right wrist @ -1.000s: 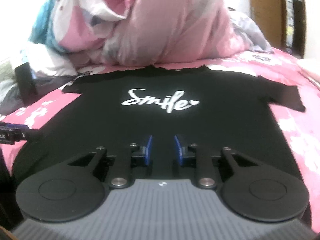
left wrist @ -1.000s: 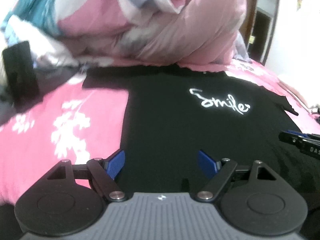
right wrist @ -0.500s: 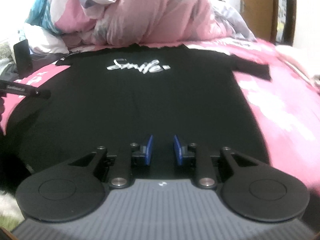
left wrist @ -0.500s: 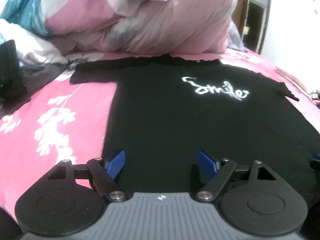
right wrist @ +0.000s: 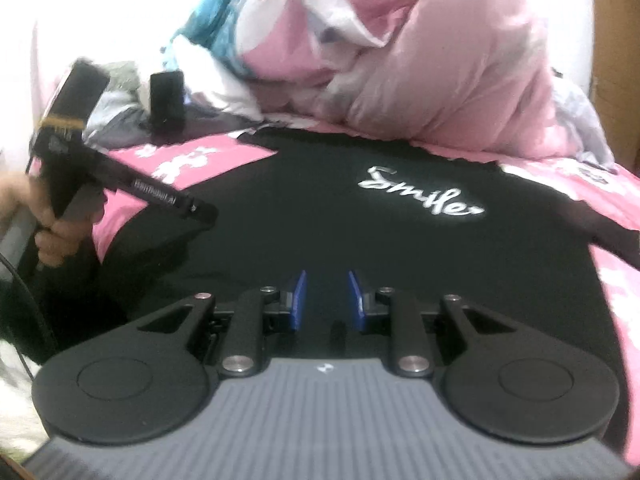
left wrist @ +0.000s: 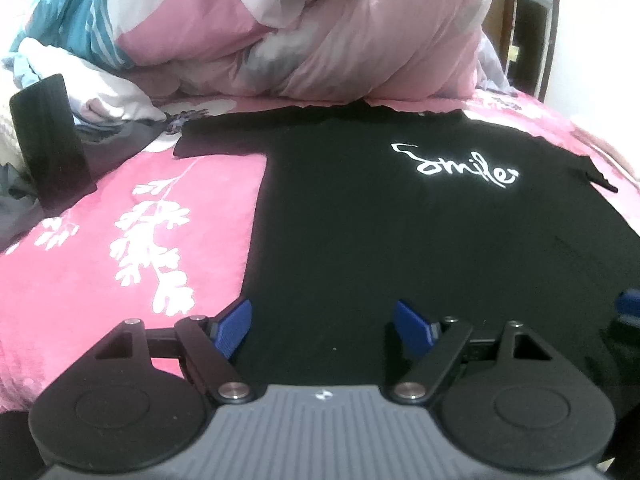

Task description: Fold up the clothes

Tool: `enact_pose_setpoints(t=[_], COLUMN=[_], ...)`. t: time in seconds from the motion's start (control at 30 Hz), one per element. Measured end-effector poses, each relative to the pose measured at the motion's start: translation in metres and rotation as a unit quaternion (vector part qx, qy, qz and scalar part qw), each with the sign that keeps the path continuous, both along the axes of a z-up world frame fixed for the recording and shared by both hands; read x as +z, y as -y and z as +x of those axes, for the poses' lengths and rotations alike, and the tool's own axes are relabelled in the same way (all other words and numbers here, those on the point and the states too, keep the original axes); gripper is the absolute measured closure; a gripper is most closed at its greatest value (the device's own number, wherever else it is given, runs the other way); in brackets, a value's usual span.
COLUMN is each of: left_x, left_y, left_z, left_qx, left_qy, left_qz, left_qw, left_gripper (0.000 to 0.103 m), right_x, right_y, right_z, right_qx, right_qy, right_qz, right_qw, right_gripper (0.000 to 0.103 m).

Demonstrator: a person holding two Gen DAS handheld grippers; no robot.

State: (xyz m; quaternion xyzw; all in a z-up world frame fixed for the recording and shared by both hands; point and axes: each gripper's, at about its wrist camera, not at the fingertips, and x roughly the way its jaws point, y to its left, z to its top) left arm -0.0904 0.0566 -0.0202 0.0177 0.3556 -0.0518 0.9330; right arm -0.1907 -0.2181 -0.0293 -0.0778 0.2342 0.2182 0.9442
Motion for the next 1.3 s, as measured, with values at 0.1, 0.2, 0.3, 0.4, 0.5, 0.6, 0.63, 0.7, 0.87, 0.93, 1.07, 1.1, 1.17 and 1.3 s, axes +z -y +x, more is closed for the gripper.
enact_pose_setpoints(t=[0.1, 0.2, 0.3, 0.4, 0.5, 0.6, 0.63, 0.7, 0.87, 0.93, 1.07, 1.1, 1.17, 1.3], left_x=[-0.003, -0.005, -0.007, -0.006, -0.006, -0.007, -0.007, -0.007, -0.010, -0.008, 0.001, 0.003, 0.007, 0.019], left_y=[-0.003, -0.008, -0.015, -0.019, -0.015, -0.012, -0.012, -0.012, -0.015, -0.016, -0.021, -0.021, -0.024, -0.033], left_z=[-0.001, -0.002, 0.000, -0.001, -0.001, 0.000, 0.000, 0.000, 0.003, 0.002, -0.002, -0.003, -0.002, 0.007], left_qx=[-0.001, 0.002, 0.011, 0.017, 0.020, 0.029, 0.032, 0.039, 0.041, 0.039, 0.037, 0.035, 0.033, 0.043], left_qy=[0.004, 0.010, 0.006, 0.000, -0.001, 0.000, -0.001, -0.003, 0.001, 0.001, 0.007, 0.010, 0.017, 0.032], left_qz=[0.004, 0.011, 0.013, 0.011, 0.027, 0.034, 0.034, 0.031, 0.023, 0.022, 0.015, 0.013, 0.011, -0.002], left_qw=[1.0000, 0.9999, 0.9998, 0.9998, 0.9994, 0.9990, 0.9989, 0.9987, 0.9989, 0.9990, 0.9992, 0.9993, 0.9993, 0.9986], left_gripper=[0.023, 0.023, 0.023, 0.023, 0.023, 0.022, 0.022, 0.022, 0.020, 0.020, 0.020, 0.020, 0.020, 0.020], right_x=[-0.017, -0.022, -0.013, -0.002, 0.008, -0.009, -0.019, -0.029, -0.038, -0.034, -0.010, -0.008, -0.011, -0.025], right_y=[0.000, -0.002, -0.006, -0.011, -0.041, -0.066, -0.069, -0.062, -0.018, -0.005, 0.004, 0.007, 0.018, 0.055], right_z=[-0.008, -0.015, -0.020, -0.023, -0.003, 0.020, 0.019, 0.005, -0.027, -0.031, -0.031, -0.026, -0.015, -0.016], right_qx=[-0.002, -0.001, 0.004, 0.011, 0.056, 0.078, 0.075, 0.074, 0.039, 0.019, -0.021, -0.039, -0.079, -0.134], right_qy=[-0.011, -0.013, -0.003, 0.011, 0.055, 0.039, 0.035, 0.028, -0.037, -0.053, -0.017, -0.012, -0.022, -0.091], right_qz=[-0.016, -0.032, -0.047, -0.060, -0.042, -0.033, -0.045, -0.047, -0.014, -0.008, -0.017, -0.022, -0.030, 0.017], right_qw=[1.000, 0.999, 0.999, 0.998, 0.996, 0.996, 0.996, 0.996, 0.998, 0.998, 0.999, 0.999, 0.996, 0.987], right_gripper=[0.082, 0.082, 0.082, 0.082, 0.082, 0.083, 0.084, 0.084, 0.085, 0.085, 0.084, 0.084, 0.084, 0.084])
